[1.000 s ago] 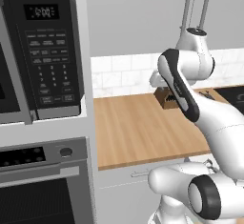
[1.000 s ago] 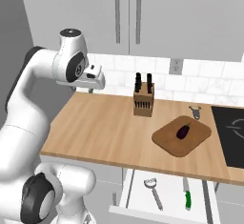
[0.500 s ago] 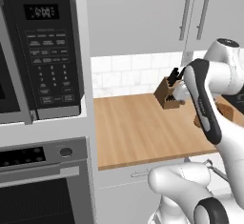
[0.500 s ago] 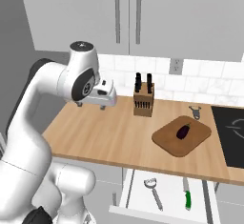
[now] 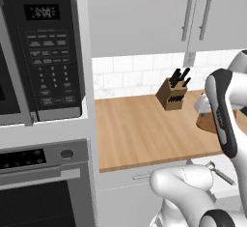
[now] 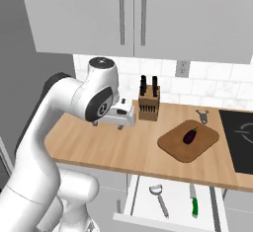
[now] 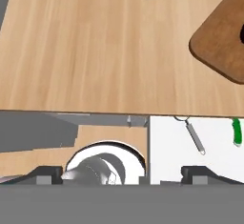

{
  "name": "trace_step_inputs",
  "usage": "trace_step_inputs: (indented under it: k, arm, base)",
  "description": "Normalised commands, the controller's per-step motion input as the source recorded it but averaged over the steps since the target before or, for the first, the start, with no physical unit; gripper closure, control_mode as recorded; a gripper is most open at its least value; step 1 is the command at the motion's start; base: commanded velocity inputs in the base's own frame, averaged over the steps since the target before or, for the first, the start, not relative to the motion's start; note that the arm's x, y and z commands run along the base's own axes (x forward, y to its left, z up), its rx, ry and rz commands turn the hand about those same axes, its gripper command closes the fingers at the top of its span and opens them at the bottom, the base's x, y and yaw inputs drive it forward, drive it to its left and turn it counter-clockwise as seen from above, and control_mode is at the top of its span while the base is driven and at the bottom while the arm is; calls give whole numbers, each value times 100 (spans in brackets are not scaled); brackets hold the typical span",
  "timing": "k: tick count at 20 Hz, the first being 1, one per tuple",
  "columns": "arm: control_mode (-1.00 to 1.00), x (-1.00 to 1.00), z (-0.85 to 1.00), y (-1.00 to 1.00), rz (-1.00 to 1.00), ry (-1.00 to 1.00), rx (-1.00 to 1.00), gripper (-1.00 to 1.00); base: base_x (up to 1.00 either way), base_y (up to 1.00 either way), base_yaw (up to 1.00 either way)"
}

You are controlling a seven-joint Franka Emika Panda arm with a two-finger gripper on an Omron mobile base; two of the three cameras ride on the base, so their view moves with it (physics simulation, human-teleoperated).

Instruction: Place the appropriate cutting tool for cutting the eggplant skin on the cutting board.

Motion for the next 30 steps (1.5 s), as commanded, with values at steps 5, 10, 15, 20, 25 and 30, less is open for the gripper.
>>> trace_step_inputs:
  k: [5, 10, 15, 20, 25, 30]
  arm:
    - [-100, -38, -11, -44, 0, 1, 0, -100]
    - [-100, -9, -12, -31, 0, 6, 0, -100]
    - [-100, -50, -54, -20, 0, 1, 0, -100]
    - [-100, -76, -78, -47, -2, 9, 0, -100]
    - [-100, -43, -94, -65, -1, 12, -7, -100]
    - [-100, 7, -90, -70, -2, 24, -12, -100]
  base:
    - [0, 0, 0]
    - [0, 0, 0]
    - [0, 0, 0]
    - [0, 0, 0]
    - [0, 0, 0]
    - [0, 0, 0]
